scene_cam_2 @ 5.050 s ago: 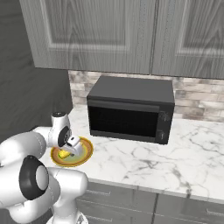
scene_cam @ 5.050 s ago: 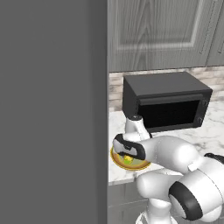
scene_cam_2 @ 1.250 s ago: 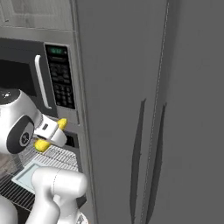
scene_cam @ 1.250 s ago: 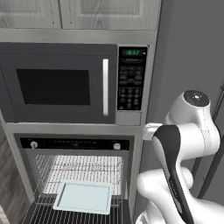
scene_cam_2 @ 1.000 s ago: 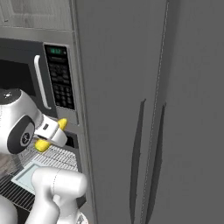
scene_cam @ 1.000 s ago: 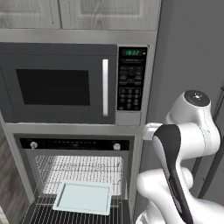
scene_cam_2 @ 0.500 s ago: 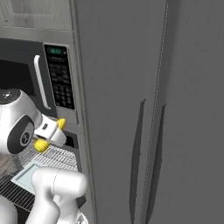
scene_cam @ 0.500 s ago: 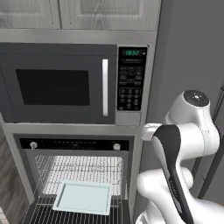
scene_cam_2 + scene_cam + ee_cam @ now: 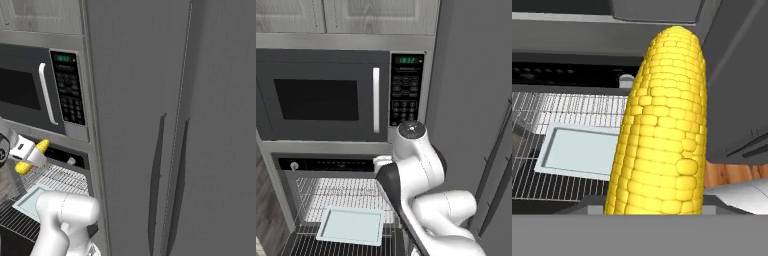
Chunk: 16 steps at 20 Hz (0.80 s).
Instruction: Place the corn on the bottom rack of the oven.
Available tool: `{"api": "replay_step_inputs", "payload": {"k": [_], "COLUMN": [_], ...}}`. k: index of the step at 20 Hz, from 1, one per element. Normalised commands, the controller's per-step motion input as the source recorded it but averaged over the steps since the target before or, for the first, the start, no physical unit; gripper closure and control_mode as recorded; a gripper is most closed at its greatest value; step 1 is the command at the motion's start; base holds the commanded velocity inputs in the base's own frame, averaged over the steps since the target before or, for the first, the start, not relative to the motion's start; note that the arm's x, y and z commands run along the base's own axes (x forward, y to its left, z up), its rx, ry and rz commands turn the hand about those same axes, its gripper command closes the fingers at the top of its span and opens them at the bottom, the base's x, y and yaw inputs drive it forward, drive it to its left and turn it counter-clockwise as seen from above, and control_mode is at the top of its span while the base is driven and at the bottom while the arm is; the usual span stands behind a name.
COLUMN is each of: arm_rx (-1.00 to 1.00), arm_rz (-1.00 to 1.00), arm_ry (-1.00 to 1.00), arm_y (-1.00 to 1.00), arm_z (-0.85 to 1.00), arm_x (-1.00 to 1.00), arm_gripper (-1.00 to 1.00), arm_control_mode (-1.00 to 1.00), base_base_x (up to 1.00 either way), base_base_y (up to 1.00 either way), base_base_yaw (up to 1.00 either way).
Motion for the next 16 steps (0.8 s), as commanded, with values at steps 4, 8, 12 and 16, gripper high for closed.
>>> {"api": "replay_step_inputs", "payload": {"k": [4, 8, 12, 16], "arm_rx": [-0.11, -0.08, -0.05, 0.0], "arm_rz": [0.0, 0.0, 0.0, -0.02], "arm_ry": [0.01, 0.02, 0.0, 0.13], "arm_y": [1.0, 1.0, 1.0, 0.97], "arm_z": [-1.0, -1.0, -1.0, -1.0], "arm_x": [0.7, 0.56, 0.54, 0.49], "arm_gripper": [1.0, 1.0, 1.0, 1.0], "arm_control_mode": [-1.0, -1.0, -1.0, -1.0], "base_base_x": [0.0, 0.0, 0.0, 0.0], "base_base_y": [0.0, 0.0, 0.0, 0.0], "base_base_yaw": [0.0, 0.0, 0.0, 0.0]}}
